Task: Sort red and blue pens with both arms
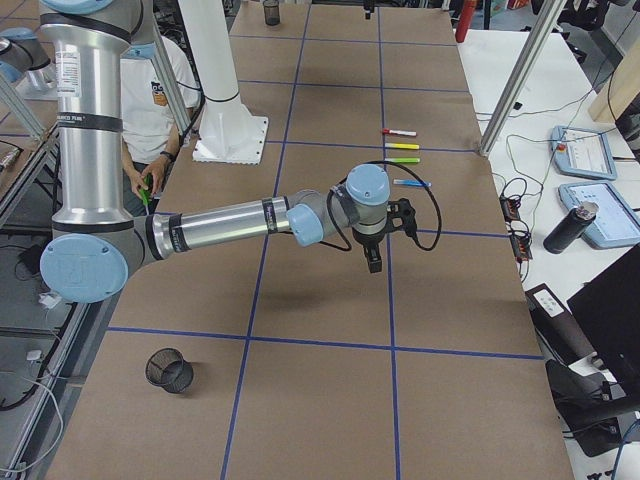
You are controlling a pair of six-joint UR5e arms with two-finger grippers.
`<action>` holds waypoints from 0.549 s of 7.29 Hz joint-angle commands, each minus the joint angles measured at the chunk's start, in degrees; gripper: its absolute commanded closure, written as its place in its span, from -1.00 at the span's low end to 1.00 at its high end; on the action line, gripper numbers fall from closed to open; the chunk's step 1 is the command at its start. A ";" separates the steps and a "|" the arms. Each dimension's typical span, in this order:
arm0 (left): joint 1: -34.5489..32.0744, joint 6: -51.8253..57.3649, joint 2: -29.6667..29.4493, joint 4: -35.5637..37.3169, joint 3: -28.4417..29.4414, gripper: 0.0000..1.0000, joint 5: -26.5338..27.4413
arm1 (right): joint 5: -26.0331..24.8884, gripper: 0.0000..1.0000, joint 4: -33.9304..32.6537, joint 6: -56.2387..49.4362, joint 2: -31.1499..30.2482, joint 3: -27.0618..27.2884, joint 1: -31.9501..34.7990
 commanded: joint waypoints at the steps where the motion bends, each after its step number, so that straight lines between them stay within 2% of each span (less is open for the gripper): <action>1: 5.00 -4.89 -7.31 0.07 2.57 -0.97 2.59 | -0.09 -1.00 -0.03 0.11 0.36 0.00 -0.65; 3: 12.81 -13.14 -17.05 0.16 8.17 -0.97 8.22 | -0.27 -1.00 -0.03 0.72 0.71 -0.09 -1.53; 4: 14.58 -14.23 -22.76 0.42 13.34 -0.96 8.33 | -0.27 -1.00 -0.03 0.72 0.72 -0.09 -1.79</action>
